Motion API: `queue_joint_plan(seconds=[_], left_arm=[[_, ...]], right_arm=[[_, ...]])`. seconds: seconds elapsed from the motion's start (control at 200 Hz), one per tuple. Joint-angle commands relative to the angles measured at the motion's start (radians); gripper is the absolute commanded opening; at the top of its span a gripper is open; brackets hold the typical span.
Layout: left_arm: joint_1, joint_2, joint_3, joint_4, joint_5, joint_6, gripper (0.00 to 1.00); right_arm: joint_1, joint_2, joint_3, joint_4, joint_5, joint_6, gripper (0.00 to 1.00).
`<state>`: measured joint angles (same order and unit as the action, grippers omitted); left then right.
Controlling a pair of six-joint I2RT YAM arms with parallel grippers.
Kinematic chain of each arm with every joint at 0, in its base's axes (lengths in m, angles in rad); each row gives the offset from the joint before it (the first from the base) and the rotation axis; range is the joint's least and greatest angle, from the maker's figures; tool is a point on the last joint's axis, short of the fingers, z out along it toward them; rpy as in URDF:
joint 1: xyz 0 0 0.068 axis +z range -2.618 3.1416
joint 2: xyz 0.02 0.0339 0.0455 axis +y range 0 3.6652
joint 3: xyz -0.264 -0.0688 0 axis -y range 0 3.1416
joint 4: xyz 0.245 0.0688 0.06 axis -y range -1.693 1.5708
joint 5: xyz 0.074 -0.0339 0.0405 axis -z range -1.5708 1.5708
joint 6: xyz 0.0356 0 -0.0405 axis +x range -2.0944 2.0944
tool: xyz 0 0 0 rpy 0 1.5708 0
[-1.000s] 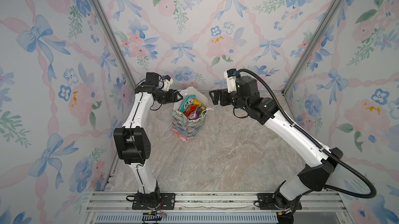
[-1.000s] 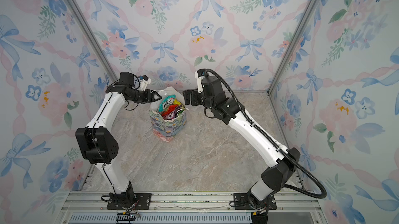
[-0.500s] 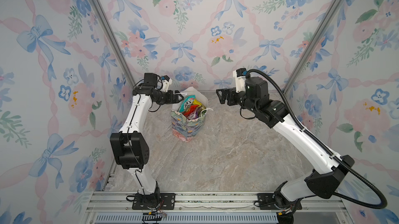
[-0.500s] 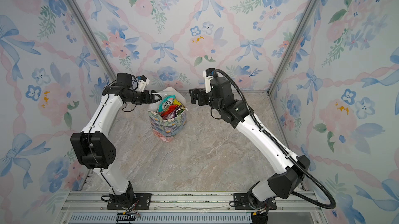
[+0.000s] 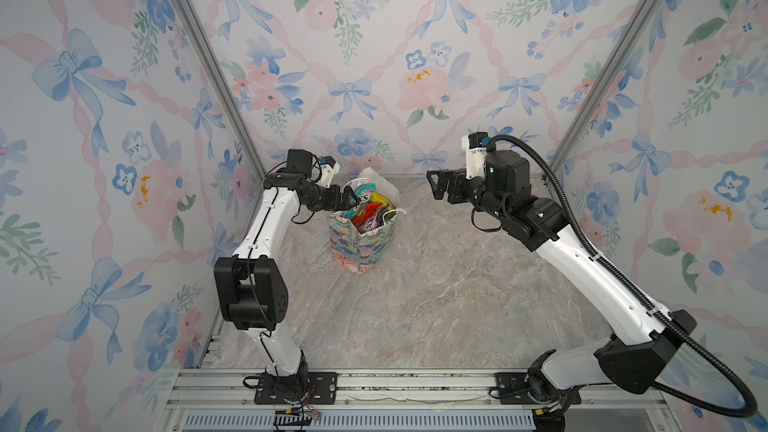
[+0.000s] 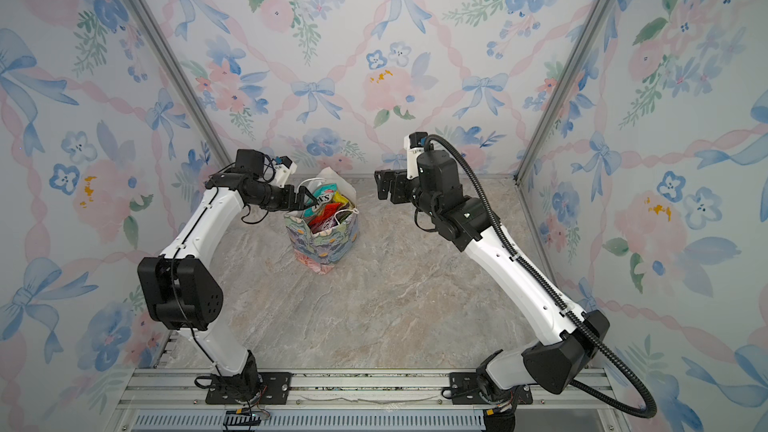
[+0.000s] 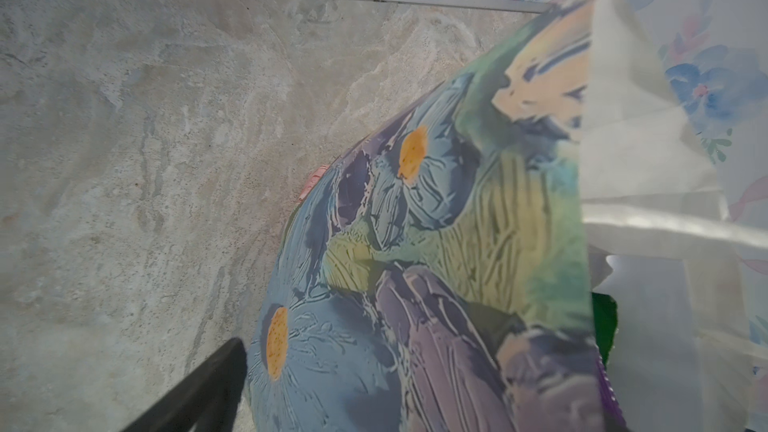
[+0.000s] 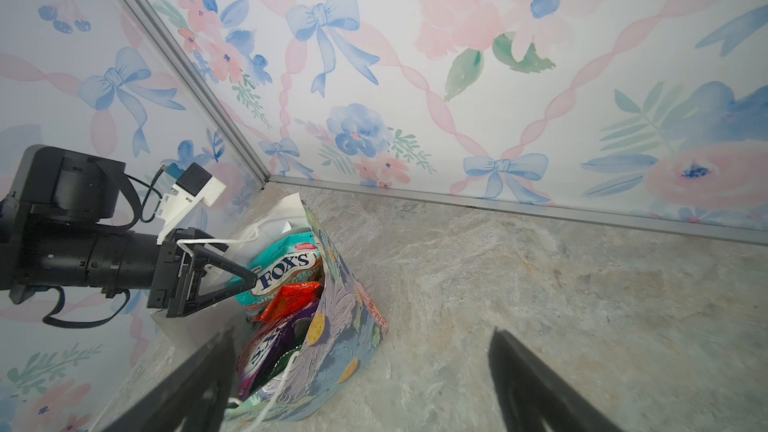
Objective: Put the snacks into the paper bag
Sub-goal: 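Withdraw the right gripper from the bag while the left gripper holds the rim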
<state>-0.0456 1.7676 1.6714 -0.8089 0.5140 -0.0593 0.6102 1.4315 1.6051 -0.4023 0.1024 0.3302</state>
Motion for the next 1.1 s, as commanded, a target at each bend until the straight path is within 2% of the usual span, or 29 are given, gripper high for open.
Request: queue_joint_plan(seconds=[0.0, 0.33, 0.465, 0.615, 0.805, 1.095], left_arm=[[-0.015, -0.03, -0.02, -0.007, -0.034, 0.055, 0.98], [-0.04, -0.106, -0.051, 0.0, -0.052, 0.152, 0.98], [-0.043, -0.128, -0.055, 0.01, -0.052, 0.169, 0.98], [-0.043, -0.125, -0.065, 0.011, -0.104, 0.169, 0.98], [-0.055, -0.115, -0.09, 0.011, -0.109, 0.187, 0.98], [-0.059, -0.18, -0.102, 0.031, -0.105, 0.221, 0.98]], right_arm=[[-0.013, -0.036, -0.019, 0.02, -0.003, 0.007, 0.97], [-0.037, -0.052, -0.036, 0.028, -0.007, 0.01, 0.97], [-0.044, -0.061, -0.043, 0.033, -0.01, 0.013, 0.97], [-0.05, -0.072, -0.054, 0.039, -0.01, 0.015, 0.97], [-0.055, -0.072, -0.059, 0.04, -0.017, 0.021, 0.97], [-0.064, -0.062, -0.052, 0.042, -0.026, 0.022, 0.97]])
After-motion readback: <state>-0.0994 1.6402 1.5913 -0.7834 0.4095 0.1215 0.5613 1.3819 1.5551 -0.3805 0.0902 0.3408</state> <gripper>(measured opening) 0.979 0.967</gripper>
